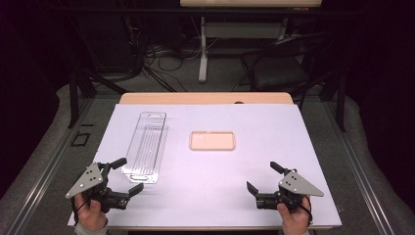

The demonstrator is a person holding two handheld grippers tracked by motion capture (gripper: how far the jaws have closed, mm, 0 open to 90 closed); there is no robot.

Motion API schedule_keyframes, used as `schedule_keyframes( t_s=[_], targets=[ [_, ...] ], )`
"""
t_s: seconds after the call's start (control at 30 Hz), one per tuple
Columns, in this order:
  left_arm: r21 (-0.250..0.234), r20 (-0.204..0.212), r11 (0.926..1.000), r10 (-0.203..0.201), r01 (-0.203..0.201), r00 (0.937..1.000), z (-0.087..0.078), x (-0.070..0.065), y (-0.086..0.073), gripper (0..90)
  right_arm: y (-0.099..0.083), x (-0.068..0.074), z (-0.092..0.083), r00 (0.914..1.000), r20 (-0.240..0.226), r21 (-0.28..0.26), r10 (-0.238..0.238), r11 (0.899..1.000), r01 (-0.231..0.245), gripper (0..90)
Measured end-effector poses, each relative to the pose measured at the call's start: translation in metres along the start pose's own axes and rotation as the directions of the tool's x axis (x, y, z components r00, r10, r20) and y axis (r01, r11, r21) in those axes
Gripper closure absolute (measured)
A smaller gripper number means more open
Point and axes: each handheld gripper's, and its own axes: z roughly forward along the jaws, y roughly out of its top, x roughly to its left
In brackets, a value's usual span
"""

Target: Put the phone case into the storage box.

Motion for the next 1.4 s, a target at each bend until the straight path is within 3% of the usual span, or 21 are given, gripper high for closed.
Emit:
schedule_keyframes(
  t_s=[0.3, 0.6, 1.03, 1.33, 1.4],
  targets=[
    [0.009, 0.007, 0.9999, -0.012, 0.012, 0.9999, 0.001, 0.001, 0.0, 0.4, 0.0, 0.0, 0.0, 1.0, 0.002, 0.004, -0.005, 1.0, 0.005, 0.0],
    [0.03, -0.008, 0.9987, -0.042, 0.042, 0.9991, 0.004, 0.003, 0.0, 0.5, 0.0, -0.001, 0.004, 0.9985, -0.05, 0.03, 0.022, 0.999, -0.021, 0.5],
    [0.117, -0.056, 0.9862, -0.111, 0.117, 0.9922, 0.005, 0.006, 0.001, 0.5, 0.005, -0.006, 0.018, 0.9995, -0.027, 0.123, 0.016, 0.992, -0.012, 2.3],
    [0.181, -0.069, 0.9737, -0.128, 0.139, 0.9893, 0.007, 0.009, 0.0, 0.6, 0.002, -0.008, 0.026, 0.9998, 0.007, 0.221, 0.017, 0.975, -0.018, 2.3],
    [0.194, -0.07, 0.9693, -0.14, 0.151, 0.9876, 0.008, 0.01, 0.0, 0.6, 0.001, -0.009, 0.028, 0.9998, 0.012, 0.265, 0.017, 0.964, -0.019, 2.3]
  ],
)
